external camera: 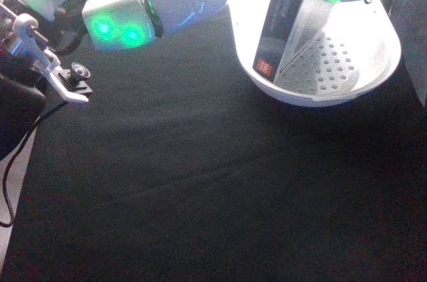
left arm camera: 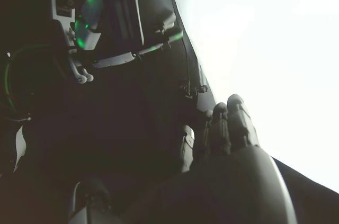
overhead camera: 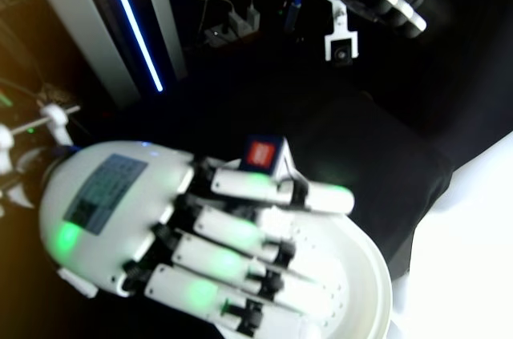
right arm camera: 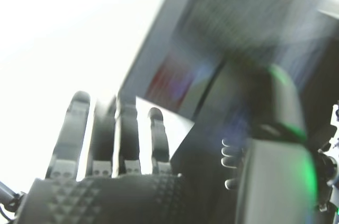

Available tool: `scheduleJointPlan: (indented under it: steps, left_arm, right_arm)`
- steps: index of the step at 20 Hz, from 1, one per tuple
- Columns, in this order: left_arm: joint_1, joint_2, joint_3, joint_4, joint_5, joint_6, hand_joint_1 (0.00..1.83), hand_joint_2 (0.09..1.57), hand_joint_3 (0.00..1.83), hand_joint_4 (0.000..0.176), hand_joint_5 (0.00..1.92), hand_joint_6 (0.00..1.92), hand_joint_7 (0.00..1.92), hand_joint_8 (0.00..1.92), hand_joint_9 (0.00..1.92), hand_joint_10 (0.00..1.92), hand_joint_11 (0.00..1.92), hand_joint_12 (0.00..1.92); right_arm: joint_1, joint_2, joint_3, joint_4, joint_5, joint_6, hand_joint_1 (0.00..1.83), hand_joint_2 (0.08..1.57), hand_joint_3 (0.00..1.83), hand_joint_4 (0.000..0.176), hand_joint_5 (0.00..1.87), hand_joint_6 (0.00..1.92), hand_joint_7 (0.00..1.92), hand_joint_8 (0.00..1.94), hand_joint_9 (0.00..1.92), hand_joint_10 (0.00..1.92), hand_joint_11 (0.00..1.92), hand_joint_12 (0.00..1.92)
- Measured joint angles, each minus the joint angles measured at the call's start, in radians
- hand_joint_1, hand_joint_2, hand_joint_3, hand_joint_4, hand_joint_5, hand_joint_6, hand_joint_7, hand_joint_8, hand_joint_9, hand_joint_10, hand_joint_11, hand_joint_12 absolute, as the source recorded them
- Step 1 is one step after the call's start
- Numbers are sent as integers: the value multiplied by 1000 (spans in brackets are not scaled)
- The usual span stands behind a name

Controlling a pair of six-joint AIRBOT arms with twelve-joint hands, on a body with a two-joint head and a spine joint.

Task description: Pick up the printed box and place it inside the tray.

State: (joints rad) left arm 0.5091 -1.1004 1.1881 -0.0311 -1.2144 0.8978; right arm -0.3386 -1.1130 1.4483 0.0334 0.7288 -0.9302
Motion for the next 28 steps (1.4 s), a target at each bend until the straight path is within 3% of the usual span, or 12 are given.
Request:
scheduleJointPlan:
  steps: [13,25,28]
  left_arm:
    - [27,7,-3,-26,-3,0,0,857,0,176,0,0,0,0,0,0,0,0]
    - [41,7,-3,-35,-9,0,45,835,0,176,0,0,0,0,0,0,0,0]
    - [56,13,-3,-52,-23,0,17,851,4,176,0,0,0,0,0,0,0,0]
  right_arm:
    - [0,0,-29,-1,-2,-3,597,669,0,176,0,0,0,0,0,0,0,0]
    - [0,4,-69,-39,-2,-3,739,648,0,176,0,0,0,0,0,0,0,0]
    - [0,25,-100,-45,10,-4,687,665,0,176,0,0,0,0,0,0,0,0]
